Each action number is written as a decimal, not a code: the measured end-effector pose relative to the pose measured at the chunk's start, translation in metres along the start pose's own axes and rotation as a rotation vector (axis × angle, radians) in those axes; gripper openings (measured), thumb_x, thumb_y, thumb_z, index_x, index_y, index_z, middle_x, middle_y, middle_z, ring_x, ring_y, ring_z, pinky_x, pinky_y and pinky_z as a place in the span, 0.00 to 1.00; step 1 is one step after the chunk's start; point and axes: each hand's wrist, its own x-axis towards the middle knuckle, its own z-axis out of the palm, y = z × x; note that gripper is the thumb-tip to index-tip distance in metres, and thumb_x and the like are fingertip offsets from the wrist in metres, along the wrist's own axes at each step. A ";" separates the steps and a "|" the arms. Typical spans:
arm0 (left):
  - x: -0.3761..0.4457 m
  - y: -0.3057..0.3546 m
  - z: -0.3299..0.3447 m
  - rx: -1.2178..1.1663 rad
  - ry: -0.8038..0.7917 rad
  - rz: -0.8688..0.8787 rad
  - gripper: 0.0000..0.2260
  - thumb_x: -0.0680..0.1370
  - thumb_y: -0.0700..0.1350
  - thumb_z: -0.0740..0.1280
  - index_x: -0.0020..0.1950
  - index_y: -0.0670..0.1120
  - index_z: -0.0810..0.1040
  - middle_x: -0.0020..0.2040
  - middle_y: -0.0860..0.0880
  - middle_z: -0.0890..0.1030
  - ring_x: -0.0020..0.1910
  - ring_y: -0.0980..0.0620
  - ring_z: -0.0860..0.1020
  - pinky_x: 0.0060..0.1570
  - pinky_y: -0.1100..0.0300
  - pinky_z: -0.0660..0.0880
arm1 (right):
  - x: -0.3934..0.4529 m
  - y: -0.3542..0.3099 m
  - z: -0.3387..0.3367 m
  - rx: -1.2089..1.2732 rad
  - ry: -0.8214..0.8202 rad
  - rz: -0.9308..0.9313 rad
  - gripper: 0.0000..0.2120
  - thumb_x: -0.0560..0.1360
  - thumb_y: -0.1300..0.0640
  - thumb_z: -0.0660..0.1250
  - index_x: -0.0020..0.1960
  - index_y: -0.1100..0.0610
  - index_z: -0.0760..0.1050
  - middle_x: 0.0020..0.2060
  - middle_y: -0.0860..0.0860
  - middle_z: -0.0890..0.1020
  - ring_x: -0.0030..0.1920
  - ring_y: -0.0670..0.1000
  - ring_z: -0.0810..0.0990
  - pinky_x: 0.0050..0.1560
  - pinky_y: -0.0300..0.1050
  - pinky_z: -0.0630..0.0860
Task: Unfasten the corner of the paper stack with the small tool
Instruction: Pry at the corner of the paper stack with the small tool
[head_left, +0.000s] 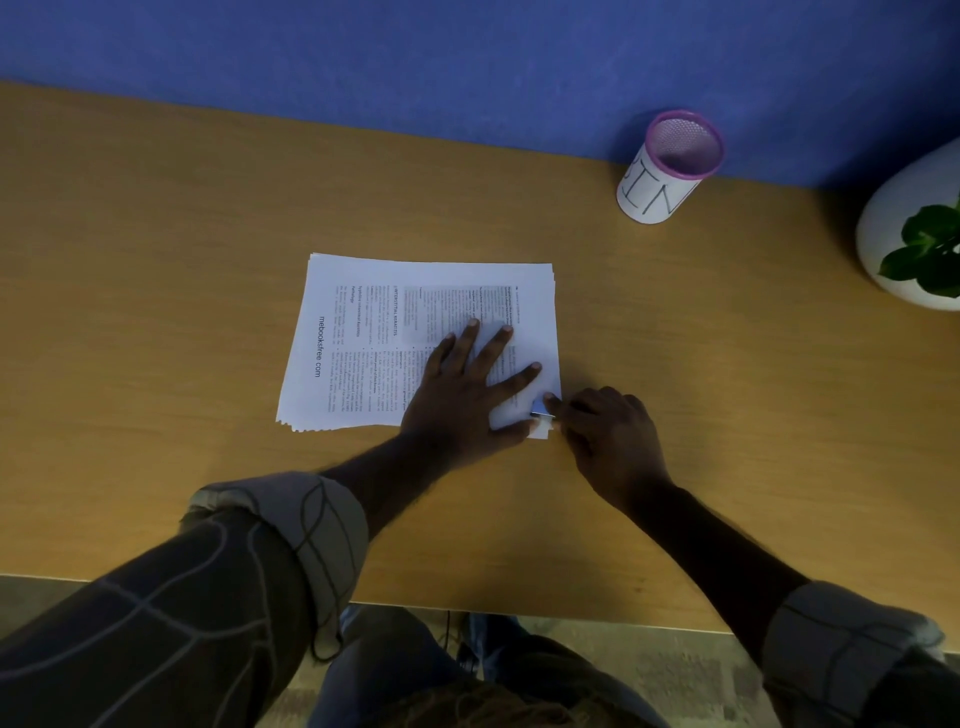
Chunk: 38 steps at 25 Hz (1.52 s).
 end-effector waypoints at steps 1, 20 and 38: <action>0.000 0.000 0.000 0.002 0.003 0.000 0.31 0.77 0.71 0.55 0.78 0.59 0.65 0.83 0.45 0.57 0.81 0.37 0.54 0.77 0.37 0.54 | 0.000 0.000 0.000 -0.004 -0.004 0.001 0.15 0.73 0.60 0.71 0.60 0.58 0.80 0.42 0.55 0.82 0.42 0.55 0.79 0.43 0.49 0.74; -0.002 -0.001 0.003 -0.004 -0.005 0.014 0.32 0.77 0.71 0.56 0.79 0.59 0.62 0.83 0.45 0.55 0.82 0.37 0.52 0.77 0.36 0.54 | 0.004 0.008 -0.004 0.000 -0.006 0.021 0.14 0.71 0.61 0.72 0.57 0.56 0.79 0.47 0.53 0.84 0.48 0.55 0.81 0.52 0.52 0.72; 0.001 -0.001 0.002 -0.014 0.000 0.009 0.32 0.76 0.71 0.56 0.78 0.59 0.64 0.83 0.45 0.57 0.81 0.36 0.53 0.77 0.36 0.54 | 0.012 -0.007 -0.003 -0.051 -0.039 -0.073 0.15 0.73 0.61 0.71 0.59 0.58 0.79 0.42 0.55 0.83 0.43 0.55 0.80 0.44 0.51 0.75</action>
